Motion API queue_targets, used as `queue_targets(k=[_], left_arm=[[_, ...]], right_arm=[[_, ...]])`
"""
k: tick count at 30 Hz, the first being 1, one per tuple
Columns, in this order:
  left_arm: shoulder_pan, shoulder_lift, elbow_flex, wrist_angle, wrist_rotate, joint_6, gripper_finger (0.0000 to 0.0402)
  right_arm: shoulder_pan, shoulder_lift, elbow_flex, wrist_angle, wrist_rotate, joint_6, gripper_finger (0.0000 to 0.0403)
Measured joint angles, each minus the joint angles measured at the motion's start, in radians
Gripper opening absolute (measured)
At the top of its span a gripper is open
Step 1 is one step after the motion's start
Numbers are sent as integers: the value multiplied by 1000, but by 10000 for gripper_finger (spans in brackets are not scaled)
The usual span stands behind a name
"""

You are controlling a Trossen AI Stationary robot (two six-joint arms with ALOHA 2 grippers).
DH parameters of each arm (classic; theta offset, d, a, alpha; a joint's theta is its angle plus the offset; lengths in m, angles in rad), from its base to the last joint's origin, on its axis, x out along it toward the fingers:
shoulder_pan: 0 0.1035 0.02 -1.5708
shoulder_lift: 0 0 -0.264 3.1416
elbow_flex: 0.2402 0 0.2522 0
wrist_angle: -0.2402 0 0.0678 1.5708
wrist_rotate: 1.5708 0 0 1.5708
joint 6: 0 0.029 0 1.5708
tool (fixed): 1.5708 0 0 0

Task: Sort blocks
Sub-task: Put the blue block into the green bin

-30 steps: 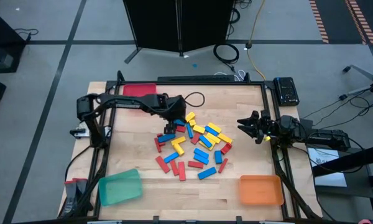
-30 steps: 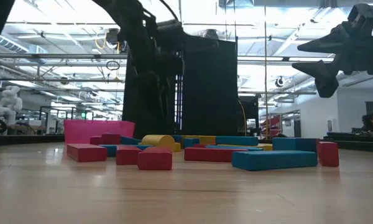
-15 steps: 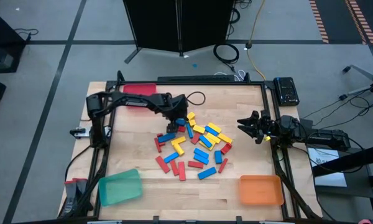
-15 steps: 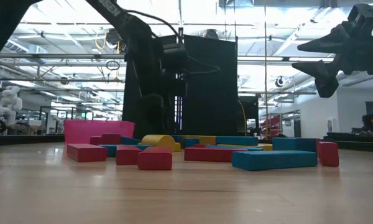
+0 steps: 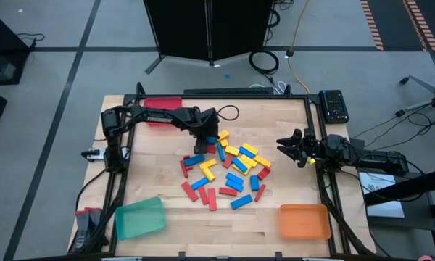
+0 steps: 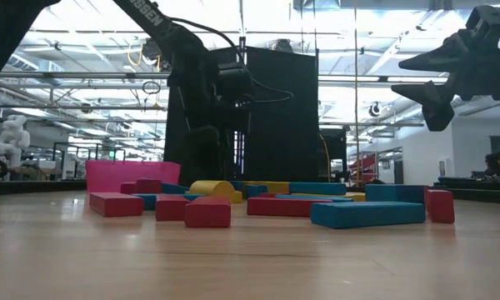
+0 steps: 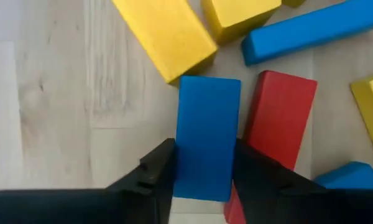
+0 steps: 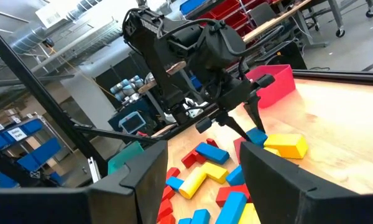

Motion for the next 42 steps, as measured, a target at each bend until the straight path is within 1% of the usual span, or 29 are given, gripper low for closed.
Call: queue_targets(k=[6,9,12,14,16,20,23,26,28,30,32,34,37,42], left_arm=[[-1,-16,0,-6,-28,-42,126],[0,-54,2,-7,-35,-60,126],[-1,-104,23,-35,-67,-84,126],[-2,-149,50,-81,-71,-117,126],[-12,-207,80,-161,-69,-167,126],[-85,-344,119,-335,-31,-298,126],[-186,-460,121,-406,-17,-474,126],[-322,-557,121,-469,-36,-681,126],[-430,-603,121,-508,-103,-840,126],[-539,-631,121,-560,-202,-1004,126],[-646,-636,121,-620,-285,-1164,126],[-742,-626,116,-683,-332,-1327,126],[-866,-600,85,-738,-361,-1580,126],[-1034,-529,29,-737,-362,-1980,126]], right_arm=[[0,0,0,-1,0,0,199],[0,0,0,-1,3,0,199],[0,0,0,-2,4,0,199],[0,0,0,-7,5,0,199],[0,0,0,-20,5,0,199],[0,3,0,-42,5,0,199],[0,6,0,-42,7,0,199],[0,6,0,-42,7,0,199],[0,6,0,-42,7,0,199],[0,6,0,-43,8,0,199],[0,6,0,-43,9,0,199],[0,6,0,-42,18,0,199],[-1,6,0,-36,54,21,199],[-1,6,0,-36,54,58,199]])
